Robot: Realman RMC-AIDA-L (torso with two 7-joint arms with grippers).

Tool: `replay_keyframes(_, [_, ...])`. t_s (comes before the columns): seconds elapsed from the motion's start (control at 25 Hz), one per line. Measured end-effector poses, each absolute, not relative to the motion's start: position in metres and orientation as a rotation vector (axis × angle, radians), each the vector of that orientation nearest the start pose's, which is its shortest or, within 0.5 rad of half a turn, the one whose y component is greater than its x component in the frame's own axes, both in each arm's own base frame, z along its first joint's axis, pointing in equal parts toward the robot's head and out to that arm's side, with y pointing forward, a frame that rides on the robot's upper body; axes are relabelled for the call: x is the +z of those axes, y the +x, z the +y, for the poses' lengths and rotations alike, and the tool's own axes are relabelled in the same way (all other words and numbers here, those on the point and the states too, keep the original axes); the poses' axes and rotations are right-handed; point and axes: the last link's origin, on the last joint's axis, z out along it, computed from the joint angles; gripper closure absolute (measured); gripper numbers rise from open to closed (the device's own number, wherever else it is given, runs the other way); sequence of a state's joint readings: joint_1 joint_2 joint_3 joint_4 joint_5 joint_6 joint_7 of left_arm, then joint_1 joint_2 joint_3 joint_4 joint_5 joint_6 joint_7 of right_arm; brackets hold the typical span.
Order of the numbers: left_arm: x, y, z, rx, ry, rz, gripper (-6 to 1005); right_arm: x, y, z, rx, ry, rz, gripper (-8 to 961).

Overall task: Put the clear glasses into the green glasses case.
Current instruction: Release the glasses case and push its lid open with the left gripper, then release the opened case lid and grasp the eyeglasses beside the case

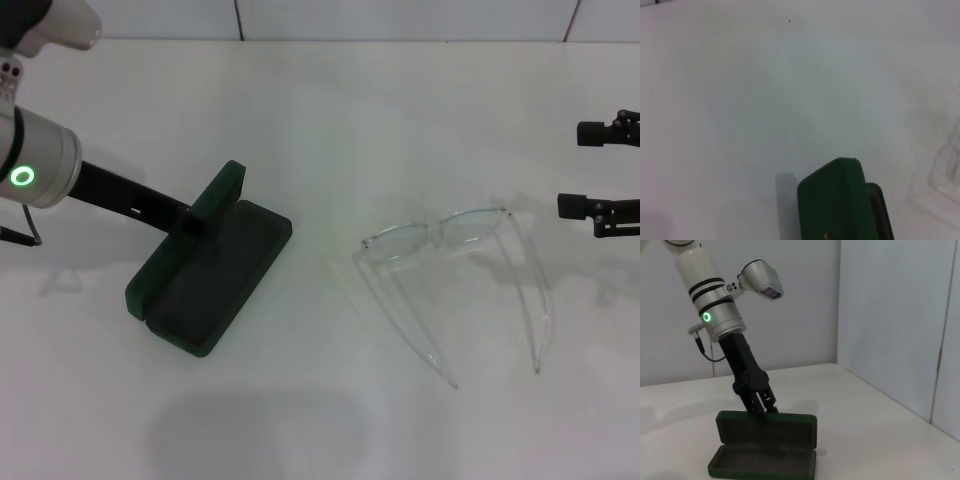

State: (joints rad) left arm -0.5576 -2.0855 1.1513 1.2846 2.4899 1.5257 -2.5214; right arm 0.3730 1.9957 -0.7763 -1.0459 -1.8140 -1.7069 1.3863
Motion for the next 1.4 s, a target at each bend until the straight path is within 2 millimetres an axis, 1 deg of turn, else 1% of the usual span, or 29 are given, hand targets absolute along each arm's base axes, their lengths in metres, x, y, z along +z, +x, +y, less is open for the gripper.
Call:
replay_keyframes(0.16, [0.020, -0.208, 0.358, 0.207, -2.536, -1.155, 386, 0.091, 0.253, 0.316, 0.627, -2.663, 0.213, 120])
replay_keyframes(0.36, [0.015, -0.205, 0.357, 0.239, -2.553, -1.131, 616, 0.092, 0.253, 0.321, 0.613, -2.641, 0.211, 126])
replay_keyframes(0.48, [0.014, -0.206, 0.357, 0.266, -2.534, -1.132, 643, 0.093, 0.249, 0.324, 0.632, -2.611, 0.172, 129])
replay_keyframes(0.6, [0.014, -0.207, 0.357, 0.292, -2.525, -1.127, 669, 0.099, 0.242, 0.329, 0.661, -2.561, 0.121, 132])
replay_keyframes(0.76, [0.010, -0.202, 0.352, 0.332, -2.551, -1.051, 734, 0.108, 0.232, 0.335, 0.668, -2.521, 0.065, 137])
replay_keyframes(0.84, [0.009, -0.197, 0.347, 0.349, -2.562, -0.997, 756, 0.110, 0.225, 0.339, 0.651, -2.526, 0.033, 139])
replay_keyframes(0.92, [0.011, -0.192, 0.344, 0.345, -2.563, -0.953, 767, 0.111, 0.216, 0.347, 0.563, -2.583, 0.048, 141])
replay_keyframes(1.04, [0.016, -0.186, 0.341, 0.324, -2.549, -0.920, 785, 0.116, 0.200, 0.359, 0.363, -2.709, 0.133, 325])
replay_keyframes(1.12, [0.020, -0.185, 0.340, 0.309, -2.534, -0.910, 796, 0.117, 0.189, 0.362, 0.260, -2.795, 0.148, 419])
replay_keyframes(1.16, [0.022, -0.184, 0.340, 0.300, -2.526, -0.905, 796, 0.119, 0.178, 0.363, 0.193, -2.857, 0.121, 467])
replay_keyframes(1.24, [0.025, -0.183, 0.341, 0.284, -2.512, -0.897, 795, 0.120, 0.165, 0.365, 0.117, -2.918, 0.059, 561])
replay_keyframes(1.32, [0.025, -0.181, 0.342, 0.275, -2.506, -0.885, 795, 0.117, 0.154, 0.368, 0.017, -2.950, 0.000, 613])
replay_keyframes(1.4, [0.025, -0.180, 0.342, 0.273, -2.508, -0.877, 795, 0.108, 0.146, 0.371, -0.121, -2.975, -0.055, 664])
